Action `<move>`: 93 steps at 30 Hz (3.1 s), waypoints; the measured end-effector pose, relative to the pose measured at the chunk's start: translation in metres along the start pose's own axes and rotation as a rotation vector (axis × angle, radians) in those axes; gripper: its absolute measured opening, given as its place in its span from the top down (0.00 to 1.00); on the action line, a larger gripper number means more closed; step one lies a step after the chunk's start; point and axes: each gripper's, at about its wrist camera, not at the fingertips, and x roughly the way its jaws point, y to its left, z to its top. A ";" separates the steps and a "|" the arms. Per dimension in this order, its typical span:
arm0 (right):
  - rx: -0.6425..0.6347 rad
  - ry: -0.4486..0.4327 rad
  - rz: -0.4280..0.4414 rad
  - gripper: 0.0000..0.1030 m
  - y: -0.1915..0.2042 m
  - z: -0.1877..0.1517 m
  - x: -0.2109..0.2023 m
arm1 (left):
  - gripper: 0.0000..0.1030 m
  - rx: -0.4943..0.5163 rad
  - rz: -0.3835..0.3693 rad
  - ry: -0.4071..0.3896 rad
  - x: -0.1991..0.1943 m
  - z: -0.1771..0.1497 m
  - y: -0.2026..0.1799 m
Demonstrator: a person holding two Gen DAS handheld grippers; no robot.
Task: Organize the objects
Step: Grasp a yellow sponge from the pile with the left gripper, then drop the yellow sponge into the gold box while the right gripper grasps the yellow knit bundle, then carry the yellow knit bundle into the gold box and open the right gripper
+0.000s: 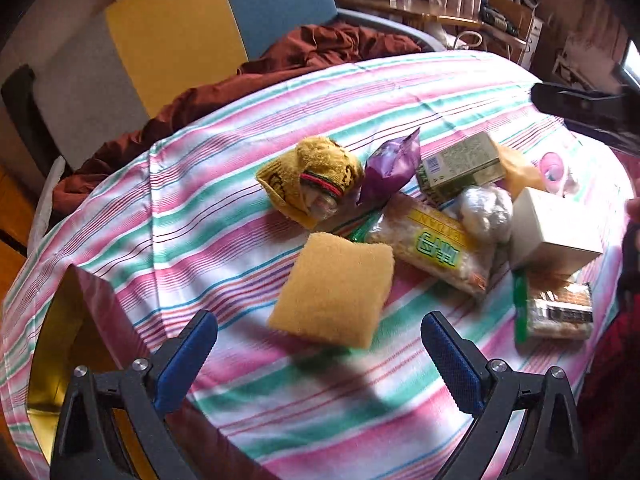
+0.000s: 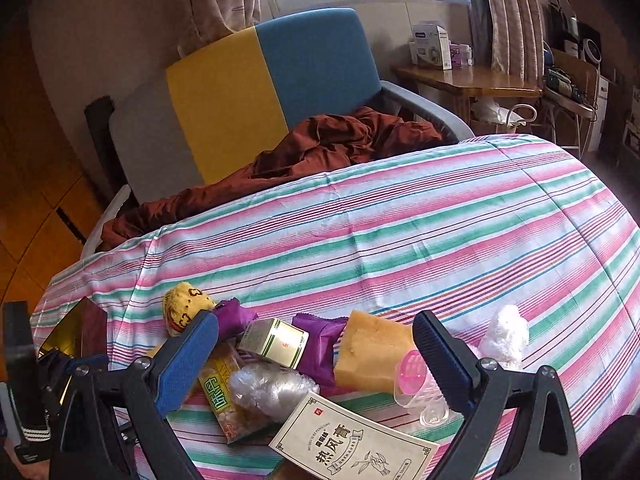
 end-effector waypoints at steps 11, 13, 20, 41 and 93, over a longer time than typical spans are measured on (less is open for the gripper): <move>-0.017 0.018 -0.003 0.03 0.002 0.000 0.004 | 0.42 -0.063 -0.084 0.080 0.043 0.011 0.001; -0.027 0.023 -0.005 0.03 0.003 -0.001 0.006 | 0.46 -0.092 -0.096 0.067 0.039 0.008 0.003; -0.092 0.052 -0.008 0.03 0.016 -0.006 0.013 | 0.45 -0.200 -0.143 -0.093 -0.014 -0.024 0.012; -0.409 0.150 0.089 0.05 0.130 -0.011 0.059 | 0.43 -0.578 0.131 -0.307 -0.125 -0.139 0.185; -0.566 0.291 0.041 0.54 0.177 -0.113 0.071 | 0.00 -0.749 0.406 -0.306 -0.146 -0.241 0.224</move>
